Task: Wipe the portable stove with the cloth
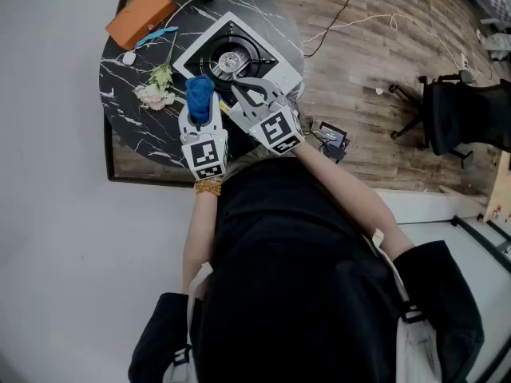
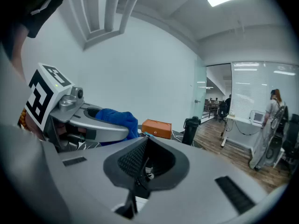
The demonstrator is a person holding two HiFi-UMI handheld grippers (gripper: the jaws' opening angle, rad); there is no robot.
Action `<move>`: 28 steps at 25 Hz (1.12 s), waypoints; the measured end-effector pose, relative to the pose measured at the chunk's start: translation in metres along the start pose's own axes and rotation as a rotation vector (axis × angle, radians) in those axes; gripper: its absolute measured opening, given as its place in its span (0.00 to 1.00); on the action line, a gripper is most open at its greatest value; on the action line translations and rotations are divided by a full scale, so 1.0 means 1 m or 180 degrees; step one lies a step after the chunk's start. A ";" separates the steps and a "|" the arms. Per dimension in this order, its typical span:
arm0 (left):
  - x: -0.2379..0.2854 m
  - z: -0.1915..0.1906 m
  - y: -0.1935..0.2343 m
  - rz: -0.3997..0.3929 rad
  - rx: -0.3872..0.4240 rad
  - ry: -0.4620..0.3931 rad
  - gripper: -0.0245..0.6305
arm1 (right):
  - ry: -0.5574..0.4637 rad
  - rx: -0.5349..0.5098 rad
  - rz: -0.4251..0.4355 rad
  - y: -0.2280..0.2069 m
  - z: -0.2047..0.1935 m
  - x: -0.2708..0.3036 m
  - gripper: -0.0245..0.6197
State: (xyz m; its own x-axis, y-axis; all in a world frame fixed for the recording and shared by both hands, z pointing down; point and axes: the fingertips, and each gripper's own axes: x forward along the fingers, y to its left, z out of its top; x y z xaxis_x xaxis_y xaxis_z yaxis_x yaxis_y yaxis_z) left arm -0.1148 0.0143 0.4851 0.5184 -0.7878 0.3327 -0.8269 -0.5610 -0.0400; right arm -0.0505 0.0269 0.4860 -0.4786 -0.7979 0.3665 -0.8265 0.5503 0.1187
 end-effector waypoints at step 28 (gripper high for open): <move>-0.033 0.003 -0.094 -0.2905 -0.1142 0.0209 0.27 | -0.0164 -0.0928 0.0860 0.059 -0.016 -0.038 0.28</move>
State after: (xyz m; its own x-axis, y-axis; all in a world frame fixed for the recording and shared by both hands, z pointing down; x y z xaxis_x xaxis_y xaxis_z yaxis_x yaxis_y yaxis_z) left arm -0.0532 0.0925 0.4750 0.9869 -0.0684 0.1458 -0.1377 -0.8282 0.5433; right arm -0.0763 0.0943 0.4942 -0.6875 -0.6221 0.3746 -0.5536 0.7828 0.2840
